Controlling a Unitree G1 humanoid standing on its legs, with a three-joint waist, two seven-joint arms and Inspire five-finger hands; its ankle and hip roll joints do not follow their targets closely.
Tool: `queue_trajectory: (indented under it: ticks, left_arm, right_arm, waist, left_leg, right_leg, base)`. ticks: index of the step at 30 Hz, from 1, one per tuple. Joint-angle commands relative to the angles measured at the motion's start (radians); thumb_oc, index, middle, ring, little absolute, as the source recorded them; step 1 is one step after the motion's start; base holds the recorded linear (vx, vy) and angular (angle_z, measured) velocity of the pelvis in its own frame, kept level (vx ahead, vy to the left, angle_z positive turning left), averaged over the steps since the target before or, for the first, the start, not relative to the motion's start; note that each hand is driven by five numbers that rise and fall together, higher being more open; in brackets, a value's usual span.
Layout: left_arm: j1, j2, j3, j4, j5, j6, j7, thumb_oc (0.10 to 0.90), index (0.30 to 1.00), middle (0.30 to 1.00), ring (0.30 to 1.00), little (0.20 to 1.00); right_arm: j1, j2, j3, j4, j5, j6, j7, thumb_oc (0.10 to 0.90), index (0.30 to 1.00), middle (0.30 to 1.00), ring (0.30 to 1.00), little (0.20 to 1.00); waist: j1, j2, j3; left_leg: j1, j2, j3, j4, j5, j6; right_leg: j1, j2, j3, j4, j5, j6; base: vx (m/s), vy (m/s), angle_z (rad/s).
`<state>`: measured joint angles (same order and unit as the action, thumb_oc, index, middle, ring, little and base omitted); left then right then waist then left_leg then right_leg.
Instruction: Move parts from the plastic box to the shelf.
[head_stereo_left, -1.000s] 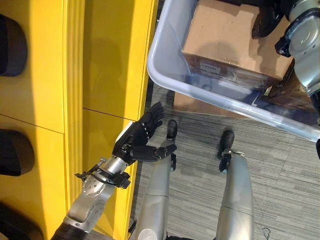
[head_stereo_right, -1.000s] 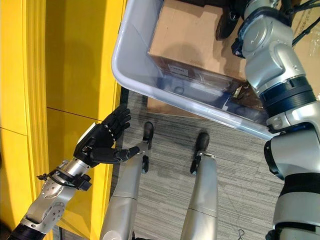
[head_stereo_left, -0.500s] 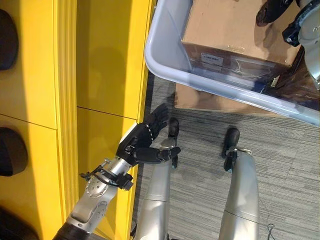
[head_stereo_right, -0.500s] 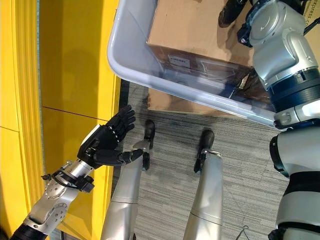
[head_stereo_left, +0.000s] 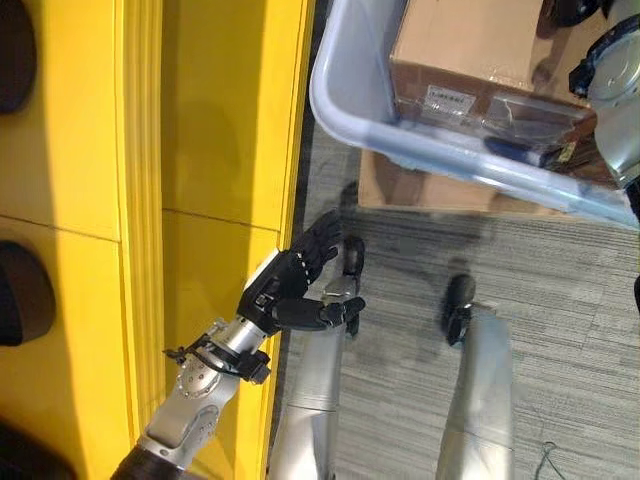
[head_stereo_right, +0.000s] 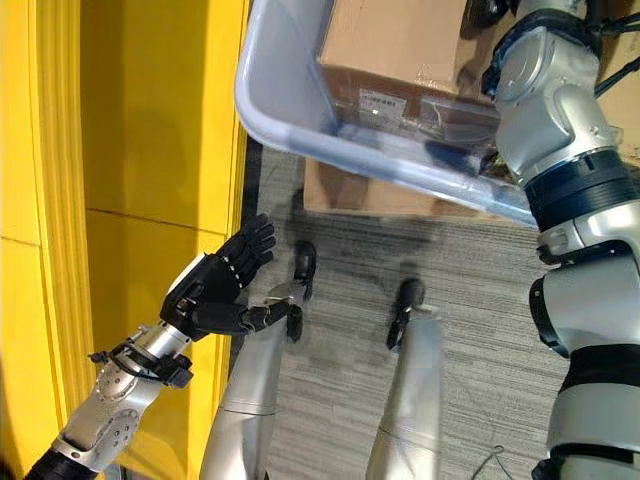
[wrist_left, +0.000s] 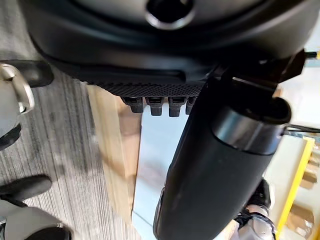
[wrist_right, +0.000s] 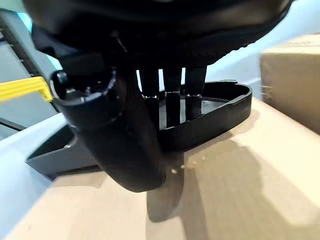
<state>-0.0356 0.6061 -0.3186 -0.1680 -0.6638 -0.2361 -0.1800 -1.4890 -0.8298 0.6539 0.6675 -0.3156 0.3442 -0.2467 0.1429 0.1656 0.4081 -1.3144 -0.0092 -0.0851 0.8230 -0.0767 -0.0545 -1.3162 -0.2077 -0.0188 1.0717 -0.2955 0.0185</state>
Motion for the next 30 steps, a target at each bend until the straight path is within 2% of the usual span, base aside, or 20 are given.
queue_trajectory:
  ticks: [1,12,13,15,16,17,18,19,20,21,26,30]
  left_arm:
    - [-0.08,-0.014,0.048,-0.125,-0.029,-0.091,0.006,0.9,1.0,1.0,1.0,1.0]
    - [-0.105,-0.029,0.046,-0.117,-0.012,-0.105,0.012,0.9,1.0,1.0,1.0,1.0]
    - [-0.109,-0.031,0.045,-0.114,-0.015,-0.108,0.012,0.9,1.0,1.0,1.0,1.0]
    - [-0.109,-0.034,0.046,-0.11,-0.009,-0.111,0.005,0.9,1.0,1.0,1.0,1.0]
    - [-0.12,-0.035,0.059,-0.114,-0.009,-0.114,0.0,0.9,1.0,1.0,1.0,1.0]
    - [-0.116,-0.034,0.06,-0.117,-0.014,-0.115,-0.001,0.9,1.0,1.0,1.0,1.0]
    - [-0.113,-0.033,0.061,-0.122,-0.011,-0.116,0.003,0.9,1.0,1.0,1.0,1.0]
    - [-0.101,-0.034,0.053,-0.122,-0.011,-0.115,0.004,0.9,1.0,1.0,1.0,1.0]
    - [-0.109,-0.033,0.064,-0.126,-0.012,-0.118,0.001,0.9,1.0,1.0,1.0,1.0]
    - [-0.101,-0.034,0.075,-0.128,-0.019,-0.117,0.0,0.9,1.0,1.0,1.0,1.0]
    - [-0.062,-0.037,0.105,-0.139,-0.03,-0.115,0.003,0.9,1.0,1.0,1.0,1.0]
    - [-0.042,-0.041,0.126,-0.147,-0.045,-0.109,-0.01,0.9,1.0,1.0,1.0,1.0]
  right_arm:
    - [0.094,0.003,0.05,0.017,0.025,0.0,0.085,0.4,0.3,0.3,0.3,0.3]
    - [0.159,0.031,0.042,-0.035,-0.049,-0.059,0.056,0.4,0.3,0.3,0.3,0.3]
    - [0.173,0.038,0.033,-0.044,-0.049,-0.092,0.008,0.4,0.3,0.3,0.3,0.3]
    - [0.185,0.041,0.025,-0.058,-0.059,-0.111,-0.029,0.4,0.3,0.3,0.3,0.3]
    - [0.178,0.037,0.012,-0.088,-0.038,-0.145,-0.096,0.4,0.3,0.3,0.3,0.3]
    - [0.191,0.037,-0.005,-0.119,-0.02,-0.171,-0.14,0.4,0.3,0.3,0.3,0.3]
    - [0.209,0.039,-0.031,-0.149,-0.001,-0.189,-0.173,0.4,0.3,0.3,0.3,0.3]
    - [0.227,0.043,-0.036,-0.155,0.003,-0.199,-0.183,0.4,0.3,0.3,0.3,0.3]
    - [0.233,0.044,-0.073,-0.192,0.012,-0.245,-0.225,0.4,0.3,0.3,0.3,0.3]
    - [0.278,0.047,-0.121,-0.262,0.005,-0.271,-0.245,0.4,0.3,0.3,0.3,0.3]
    - [0.46,0.08,-0.254,-0.507,-0.038,-0.351,-0.277,0.4,0.3,0.3,0.3,0.3]
    - [0.544,0.105,-0.289,-0.603,-0.091,-0.39,-0.244,0.4,0.3,0.3,0.3,0.3]
  waist:
    - [0.007,0.029,0.112]
    - [-0.002,0.027,0.112]
    - [-0.005,0.026,0.112]
    - [-0.007,0.024,0.112]
    - [-0.01,0.022,0.112]
    - [-0.014,0.022,0.112]
    - [-0.018,0.021,0.112]
    - [-0.02,0.021,0.112]
    - [-0.024,0.02,0.112]
    - [-0.033,0.016,0.112]
    - [-0.071,0.005,0.112]
    - [-0.09,-0.001,0.112]
  left_leg:
    - [0.075,0.04,-0.021,-0.016,-0.118,0.029]
    - [0.119,0.049,-0.017,-0.06,-0.102,0.027]
    - [0.143,0.055,-0.017,-0.086,-0.092,0.027]
    - [0.159,0.063,-0.017,-0.102,-0.087,0.027]
    - [0.148,0.071,-0.014,-0.133,-0.049,0.03]
    - [0.169,0.077,-0.013,-0.153,-0.043,0.03]
    - [0.19,0.081,-0.012,-0.172,-0.037,0.029]
    - [0.224,0.08,-0.014,-0.169,-0.06,0.024]
    - [0.218,0.087,-0.008,-0.193,-0.028,0.029]
    - [0.252,0.09,-0.006,-0.217,-0.021,0.025]
    - [0.375,0.104,0.023,-0.301,0.001,0.015]
    - [0.464,0.112,0.04,-0.349,0.011,0.012]
  right_leg:
    - [0.038,0.006,0.022,-0.081,0.014,-0.016]
    - [0.081,0.011,0.025,-0.133,0.031,-0.009]
    - [0.102,0.014,0.024,-0.156,0.037,-0.007]
    - [0.119,0.015,0.022,-0.174,0.042,-0.007]
    - [0.108,0.017,0.015,-0.207,0.074,-0.013]
    - [0.126,0.018,0.016,-0.224,0.078,-0.012]
    - [0.145,0.02,0.017,-0.243,0.082,-0.01]
    - [0.177,0.022,0.026,-0.238,0.06,-0.003]
    - [0.171,0.022,0.019,-0.267,0.091,-0.009]
    - [0.202,0.026,0.022,-0.294,0.097,-0.005]
    - [0.305,0.037,0.03,-0.368,0.115,0.001]
    - [0.38,0.037,0.038,-0.411,0.122,0.002]
  base:
    - [-0.03,0.013,0.05]
    - [-0.03,0.008,0.02]
    - [-0.08,-0.003,-0.01]
    - [-0.09,-0.004,0.0]
    - [-0.11,0.013,-0.02]
    - [-0.13,0.019,-0.05]
    - [0.0,0.004,-0.04]
    - [-0.06,0.015,0.0]
    - [-0.07,0.025,-0.02]
    - [-0.13,0.039,-0.05]
    - [-0.05,0.048,-0.08]
    - [-0.01,0.042,-0.06]
